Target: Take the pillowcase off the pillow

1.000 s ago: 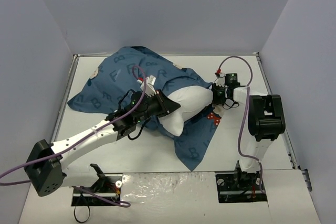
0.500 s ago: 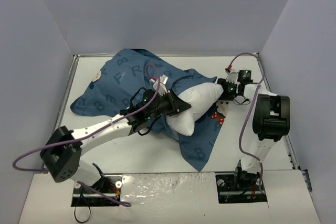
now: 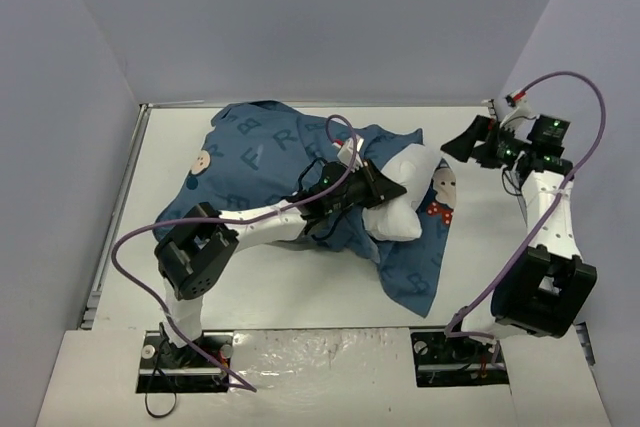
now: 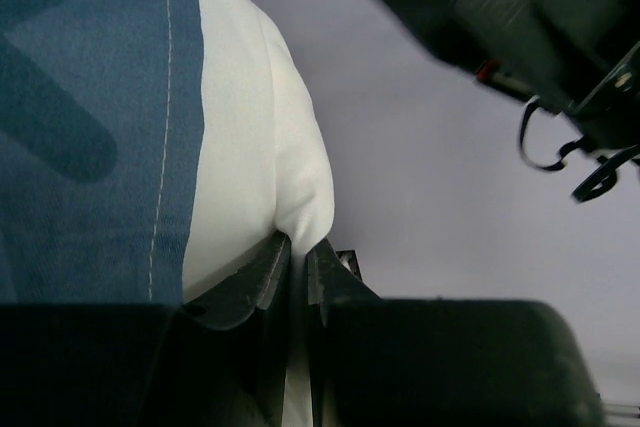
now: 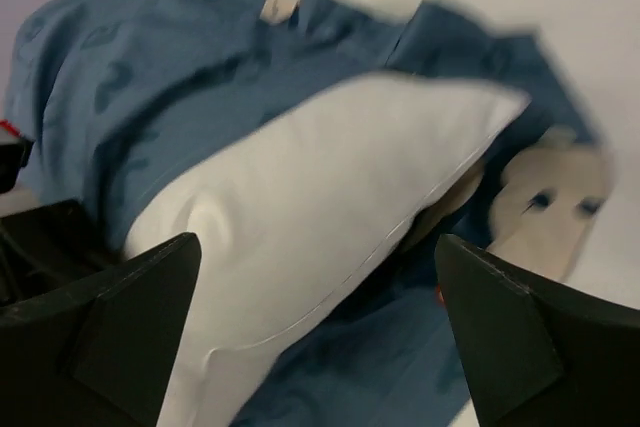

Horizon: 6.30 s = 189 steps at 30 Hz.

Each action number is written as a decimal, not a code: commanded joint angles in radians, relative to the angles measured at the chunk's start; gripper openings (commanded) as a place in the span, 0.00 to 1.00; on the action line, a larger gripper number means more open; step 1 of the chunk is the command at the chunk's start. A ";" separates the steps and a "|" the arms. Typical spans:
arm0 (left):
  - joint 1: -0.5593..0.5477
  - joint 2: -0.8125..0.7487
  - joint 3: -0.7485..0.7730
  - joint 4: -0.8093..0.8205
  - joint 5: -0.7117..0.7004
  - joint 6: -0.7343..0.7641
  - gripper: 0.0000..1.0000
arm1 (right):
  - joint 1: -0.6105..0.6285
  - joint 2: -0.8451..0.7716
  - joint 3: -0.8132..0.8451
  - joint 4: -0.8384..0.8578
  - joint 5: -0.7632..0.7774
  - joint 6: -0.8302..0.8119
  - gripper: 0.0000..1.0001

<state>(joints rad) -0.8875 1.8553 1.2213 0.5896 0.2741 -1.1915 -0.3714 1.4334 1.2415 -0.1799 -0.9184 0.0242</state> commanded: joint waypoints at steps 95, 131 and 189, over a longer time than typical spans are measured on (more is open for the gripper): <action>0.375 -0.633 -0.430 -1.037 -0.251 0.642 0.02 | -0.017 0.414 0.190 -0.138 -0.037 -0.150 0.00; 0.799 -0.484 -0.011 -0.841 0.019 0.526 0.84 | 0.086 0.294 0.168 -0.532 0.033 -0.916 0.00; 0.883 -0.267 0.391 -1.248 -0.426 0.559 0.02 | 0.108 0.022 0.190 -0.501 0.044 -1.015 0.00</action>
<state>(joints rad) -0.0750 1.6966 1.6043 -0.6754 -0.0502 -0.7044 -0.2092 1.4754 1.3594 -0.7021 -0.9051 -1.0149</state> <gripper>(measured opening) 0.039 0.122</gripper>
